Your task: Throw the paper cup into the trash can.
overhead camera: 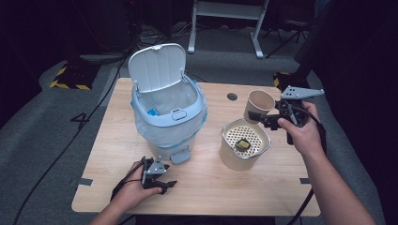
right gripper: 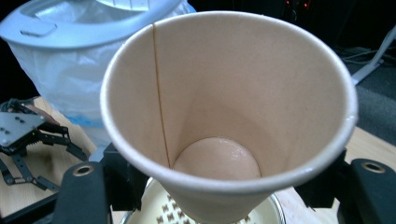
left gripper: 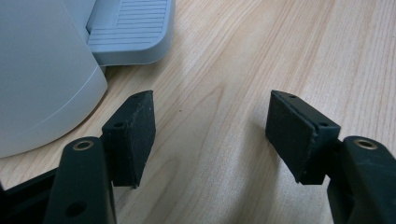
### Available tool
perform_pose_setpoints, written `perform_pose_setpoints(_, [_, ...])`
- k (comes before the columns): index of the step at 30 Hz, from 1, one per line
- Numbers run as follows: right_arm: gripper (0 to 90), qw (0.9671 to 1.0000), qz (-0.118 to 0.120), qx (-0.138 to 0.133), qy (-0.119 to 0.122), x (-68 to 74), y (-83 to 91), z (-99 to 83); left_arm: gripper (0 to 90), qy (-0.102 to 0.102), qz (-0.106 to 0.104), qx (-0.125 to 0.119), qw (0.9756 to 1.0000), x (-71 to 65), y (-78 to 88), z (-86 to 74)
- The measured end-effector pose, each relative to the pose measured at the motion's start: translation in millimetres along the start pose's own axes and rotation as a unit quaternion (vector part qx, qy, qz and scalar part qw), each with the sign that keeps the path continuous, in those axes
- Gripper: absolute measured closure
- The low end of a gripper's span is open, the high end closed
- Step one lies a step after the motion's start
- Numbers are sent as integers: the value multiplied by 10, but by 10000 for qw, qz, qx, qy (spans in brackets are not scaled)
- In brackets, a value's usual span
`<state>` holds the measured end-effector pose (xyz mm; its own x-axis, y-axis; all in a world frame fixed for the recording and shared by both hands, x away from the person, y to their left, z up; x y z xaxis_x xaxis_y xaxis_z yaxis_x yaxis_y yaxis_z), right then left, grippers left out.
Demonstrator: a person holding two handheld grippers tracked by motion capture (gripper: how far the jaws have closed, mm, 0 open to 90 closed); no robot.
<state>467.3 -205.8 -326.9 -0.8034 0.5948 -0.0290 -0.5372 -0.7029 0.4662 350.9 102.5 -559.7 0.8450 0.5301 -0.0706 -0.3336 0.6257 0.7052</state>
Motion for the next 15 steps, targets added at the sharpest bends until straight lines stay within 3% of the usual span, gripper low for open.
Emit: perform_pose_setpoints(15, [314,9994,261,-84,188,151,-301,492,336,3,11,0,10000,3,0,0])
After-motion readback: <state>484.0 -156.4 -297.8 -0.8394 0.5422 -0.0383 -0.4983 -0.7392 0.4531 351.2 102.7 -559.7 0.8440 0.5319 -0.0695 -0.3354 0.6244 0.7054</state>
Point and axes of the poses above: each handheld gripper's, and its own axes: y roughly backward along the jaws, z roughly out of its top, x roughly to its left, the point moved 8 cm from there along -y, roughly forward along the jaws, and after that the axes turned 4 degrees about y, right-handed, at the moved point
